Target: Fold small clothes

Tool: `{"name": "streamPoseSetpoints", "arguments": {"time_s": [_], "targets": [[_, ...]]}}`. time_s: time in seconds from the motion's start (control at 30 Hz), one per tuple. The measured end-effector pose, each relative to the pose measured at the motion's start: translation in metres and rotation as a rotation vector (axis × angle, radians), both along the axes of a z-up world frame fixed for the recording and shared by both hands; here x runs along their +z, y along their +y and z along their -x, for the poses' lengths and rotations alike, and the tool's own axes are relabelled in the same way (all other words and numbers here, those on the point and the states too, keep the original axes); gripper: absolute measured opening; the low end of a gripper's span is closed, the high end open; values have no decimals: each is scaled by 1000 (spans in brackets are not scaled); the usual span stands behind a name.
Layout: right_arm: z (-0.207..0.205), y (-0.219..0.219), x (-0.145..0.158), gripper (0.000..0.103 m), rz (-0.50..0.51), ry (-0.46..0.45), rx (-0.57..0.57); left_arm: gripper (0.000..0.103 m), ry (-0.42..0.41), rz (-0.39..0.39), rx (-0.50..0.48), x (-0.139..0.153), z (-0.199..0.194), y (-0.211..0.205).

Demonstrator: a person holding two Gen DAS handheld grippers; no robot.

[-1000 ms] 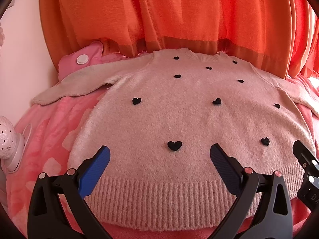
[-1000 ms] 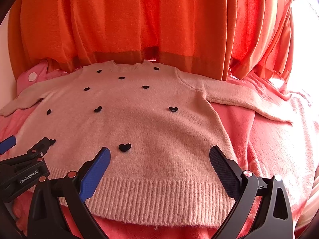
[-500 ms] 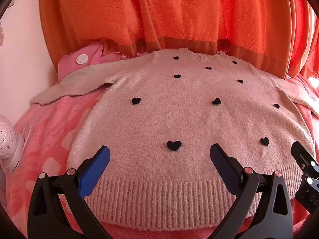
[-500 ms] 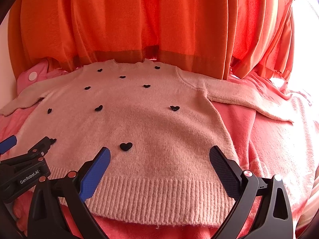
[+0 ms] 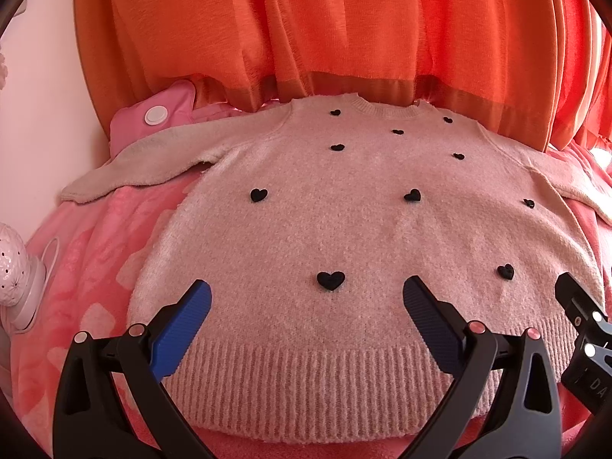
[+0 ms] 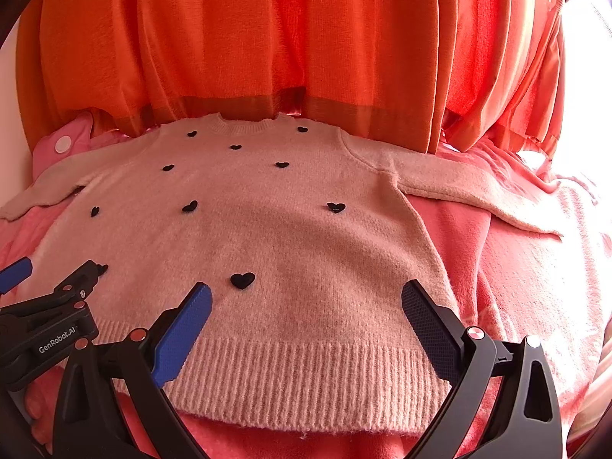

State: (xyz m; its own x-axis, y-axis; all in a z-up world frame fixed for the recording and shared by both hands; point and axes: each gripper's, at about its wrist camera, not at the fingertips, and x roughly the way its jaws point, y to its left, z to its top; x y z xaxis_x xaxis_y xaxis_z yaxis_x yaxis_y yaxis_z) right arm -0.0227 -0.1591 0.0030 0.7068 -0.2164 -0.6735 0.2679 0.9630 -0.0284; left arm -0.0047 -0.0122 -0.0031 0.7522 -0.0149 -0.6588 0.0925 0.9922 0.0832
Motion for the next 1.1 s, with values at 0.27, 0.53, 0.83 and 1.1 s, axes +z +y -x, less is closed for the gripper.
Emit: {"name": "streamPoseSetpoints", "arguments": {"time_s": [0.27,0.53,0.83,1.1], "targets": [[0,1,-1,98,-1,2,0,98,-1,-1,-2,0,0,0],[0,1,0,98,1,2,0,98,-1,-2,-3,0,0,-2],[0,1,-1,98,-1,3,1,98,-2,0,-1,0,0,-2],[-1,-3,0,98,-37,17,13,98,5,9,-4,0,1,-2]]}}
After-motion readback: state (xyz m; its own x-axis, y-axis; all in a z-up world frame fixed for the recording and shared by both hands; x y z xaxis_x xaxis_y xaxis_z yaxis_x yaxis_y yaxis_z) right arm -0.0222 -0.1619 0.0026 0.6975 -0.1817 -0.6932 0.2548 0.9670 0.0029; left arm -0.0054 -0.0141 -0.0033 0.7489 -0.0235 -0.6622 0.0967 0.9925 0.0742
